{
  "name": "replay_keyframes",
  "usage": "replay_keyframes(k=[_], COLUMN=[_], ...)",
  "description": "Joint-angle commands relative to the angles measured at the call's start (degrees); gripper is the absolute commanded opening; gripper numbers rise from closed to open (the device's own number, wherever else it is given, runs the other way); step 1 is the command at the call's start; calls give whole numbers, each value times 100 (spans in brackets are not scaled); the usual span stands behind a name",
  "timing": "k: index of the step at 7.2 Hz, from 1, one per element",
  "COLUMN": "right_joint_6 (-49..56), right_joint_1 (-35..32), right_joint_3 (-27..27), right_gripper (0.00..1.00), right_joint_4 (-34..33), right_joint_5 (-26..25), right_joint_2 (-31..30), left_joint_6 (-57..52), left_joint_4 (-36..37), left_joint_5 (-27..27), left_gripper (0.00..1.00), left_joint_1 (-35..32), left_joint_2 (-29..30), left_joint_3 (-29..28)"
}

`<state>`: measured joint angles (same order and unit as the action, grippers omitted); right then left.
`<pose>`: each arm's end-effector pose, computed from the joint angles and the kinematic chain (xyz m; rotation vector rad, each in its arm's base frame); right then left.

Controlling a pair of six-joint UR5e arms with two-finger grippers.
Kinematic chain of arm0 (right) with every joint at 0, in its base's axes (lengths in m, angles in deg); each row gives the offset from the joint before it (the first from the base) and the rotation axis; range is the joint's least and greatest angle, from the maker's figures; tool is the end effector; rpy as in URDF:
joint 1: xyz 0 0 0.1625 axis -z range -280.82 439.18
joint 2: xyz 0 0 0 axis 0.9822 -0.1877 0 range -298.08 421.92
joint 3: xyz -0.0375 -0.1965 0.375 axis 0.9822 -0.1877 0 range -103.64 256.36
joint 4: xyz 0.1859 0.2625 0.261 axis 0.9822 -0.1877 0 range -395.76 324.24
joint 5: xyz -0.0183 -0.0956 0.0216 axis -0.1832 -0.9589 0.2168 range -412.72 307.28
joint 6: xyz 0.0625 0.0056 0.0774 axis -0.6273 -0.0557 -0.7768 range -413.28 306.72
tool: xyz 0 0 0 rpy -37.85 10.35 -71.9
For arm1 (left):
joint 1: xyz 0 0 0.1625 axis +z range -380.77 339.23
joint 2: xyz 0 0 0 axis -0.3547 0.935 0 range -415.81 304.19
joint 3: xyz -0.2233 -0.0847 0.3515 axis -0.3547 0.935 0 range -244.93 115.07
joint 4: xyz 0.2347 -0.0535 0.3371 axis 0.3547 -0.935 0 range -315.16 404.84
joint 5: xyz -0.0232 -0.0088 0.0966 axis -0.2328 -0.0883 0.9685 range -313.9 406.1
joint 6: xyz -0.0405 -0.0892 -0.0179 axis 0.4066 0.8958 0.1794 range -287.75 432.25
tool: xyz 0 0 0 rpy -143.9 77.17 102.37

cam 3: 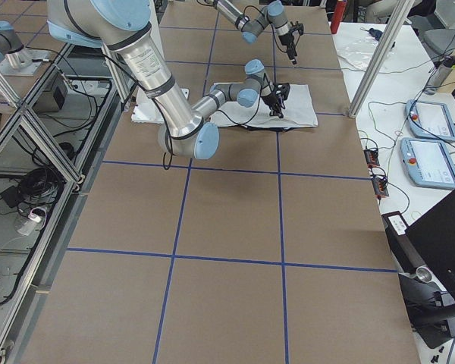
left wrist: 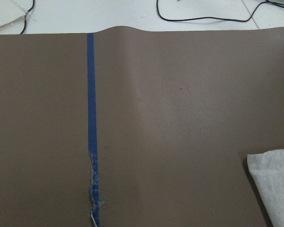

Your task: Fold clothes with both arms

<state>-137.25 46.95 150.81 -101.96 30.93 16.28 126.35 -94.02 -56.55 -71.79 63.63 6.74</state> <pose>-0.5828 -0.5381 0.2583 0.4019 -0.8415 0.4748 0.3712 -0.6357 0.4193 0.5717 0.8944 -0.1230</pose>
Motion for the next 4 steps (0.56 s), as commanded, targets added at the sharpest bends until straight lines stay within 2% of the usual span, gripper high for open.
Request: replay_keyframes(k=[1, 3, 4], right_joint_6=[38, 56, 65], right_joint_1=[-89, -177, -169], right_joint_3=[43, 35, 35], right_gripper=[0, 0, 20], right_joint_4=[2, 2, -7], right_joint_5=[11, 20, 11], right_joint_2=[-41, -173, -182], left_joint_6=[4, 4, 22], left_joint_4=[0, -9, -9], left_joint_5=[0, 0, 0], left_gripper=[100, 100, 100], left_joint_1=[4, -5, 4], left_joint_2=[0, 0, 0], left_joint_3=[5, 14, 14])
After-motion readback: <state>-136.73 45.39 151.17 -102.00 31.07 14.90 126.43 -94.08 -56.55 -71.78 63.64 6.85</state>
